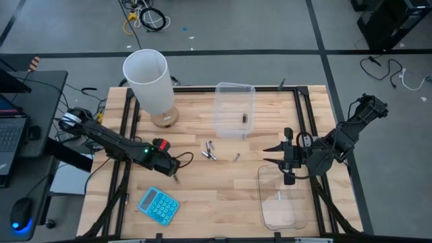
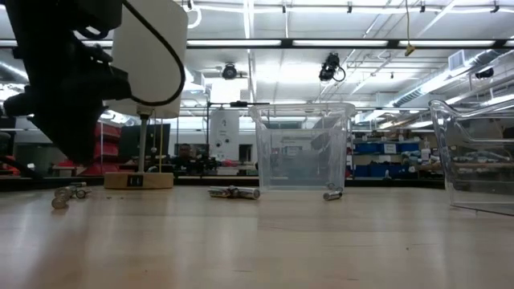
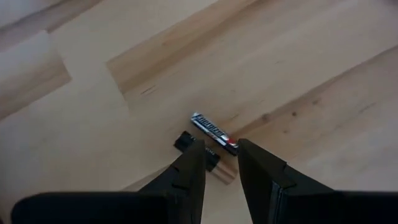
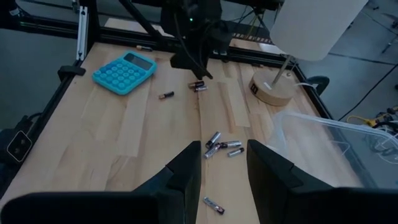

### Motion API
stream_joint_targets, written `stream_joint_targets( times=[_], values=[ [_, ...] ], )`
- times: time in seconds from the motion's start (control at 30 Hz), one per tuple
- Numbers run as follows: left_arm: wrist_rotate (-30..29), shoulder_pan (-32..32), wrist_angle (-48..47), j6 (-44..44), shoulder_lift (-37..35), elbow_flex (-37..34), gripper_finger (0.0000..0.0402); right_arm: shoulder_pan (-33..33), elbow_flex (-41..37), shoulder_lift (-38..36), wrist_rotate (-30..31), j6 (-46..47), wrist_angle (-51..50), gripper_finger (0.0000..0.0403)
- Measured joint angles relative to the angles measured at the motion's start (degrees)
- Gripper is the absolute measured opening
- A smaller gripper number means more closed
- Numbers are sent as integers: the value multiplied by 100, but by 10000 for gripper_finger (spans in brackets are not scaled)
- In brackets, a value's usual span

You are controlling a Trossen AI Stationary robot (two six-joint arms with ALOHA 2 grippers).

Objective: Sort batteries
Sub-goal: Put the brown battery into the top transparent bin

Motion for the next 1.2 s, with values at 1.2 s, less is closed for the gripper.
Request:
stream_joint_targets(
  times=[1.2],
  values=[
    [113,0,156,-598,0,-470,97,0,0,0,57,-13,11,115]
  ],
)
